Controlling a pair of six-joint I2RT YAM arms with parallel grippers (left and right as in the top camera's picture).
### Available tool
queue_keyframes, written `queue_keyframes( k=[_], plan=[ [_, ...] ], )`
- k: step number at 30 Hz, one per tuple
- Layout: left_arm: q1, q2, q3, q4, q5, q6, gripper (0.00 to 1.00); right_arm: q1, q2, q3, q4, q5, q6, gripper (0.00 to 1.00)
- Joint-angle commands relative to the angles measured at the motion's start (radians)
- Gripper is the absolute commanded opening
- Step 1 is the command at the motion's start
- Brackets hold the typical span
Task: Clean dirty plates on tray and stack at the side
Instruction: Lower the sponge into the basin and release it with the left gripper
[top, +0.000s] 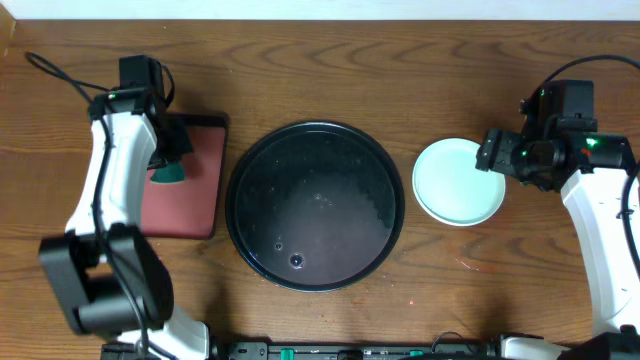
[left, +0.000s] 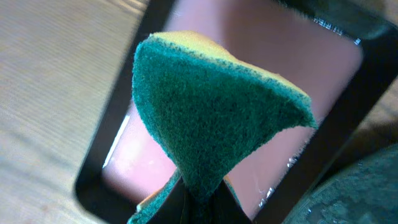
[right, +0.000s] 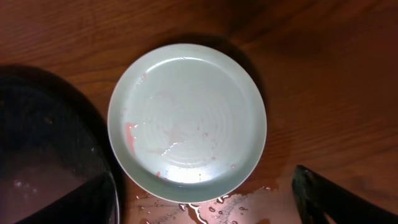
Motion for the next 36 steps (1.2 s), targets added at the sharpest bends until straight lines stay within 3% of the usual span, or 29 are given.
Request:
queue_keyframes(
  k=[1, 6, 10, 12, 13, 19, 21, 29, 36],
  plan=[
    [0.0, 0.069, -0.006, 0.017, 0.093, 0.109, 0.07, 0.014, -0.002, 0.014, -0.008, -0.008, -0.023, 0.96],
    [0.001, 0.122, -0.006, 0.037, 0.093, 0.108, 0.08, 0.014, -0.002, 0.014, -0.023, -0.008, -0.023, 0.99],
    [0.001, 0.128, -0.006, 0.037, 0.092, 0.108, 0.5, 0.014, -0.002, 0.014, -0.034, -0.008, -0.024, 0.99],
    [0.001, 0.128, -0.006, 0.037, 0.092, 0.108, 0.63, 0.014, -0.002, 0.015, -0.038, -0.008, -0.024, 0.99],
    [0.001, 0.127, -0.005, 0.036, 0.092, 0.108, 0.65, 0.014, -0.002, 0.016, -0.041, -0.008, -0.023, 0.99],
    [0.001, 0.073, 0.072, -0.074, 0.093, 0.103, 0.69, 0.014, -0.026, 0.068, -0.093, -0.007, -0.023, 0.99],
    [0.001, 0.032, 0.082, -0.079, 0.093, 0.078, 0.75, 0.014, -0.042, 0.106, -0.116, -0.007, -0.023, 0.99],
    [0.001, -0.052, 0.082, -0.083, 0.093, 0.041, 0.76, 0.014, -0.181, 0.293, -0.252, -0.003, -0.066, 0.99],
    [0.001, -0.051, 0.082, -0.083, 0.093, 0.041, 0.76, 0.014, -0.389, 0.316, -0.265, 0.0, -0.064, 0.99]
  ],
)
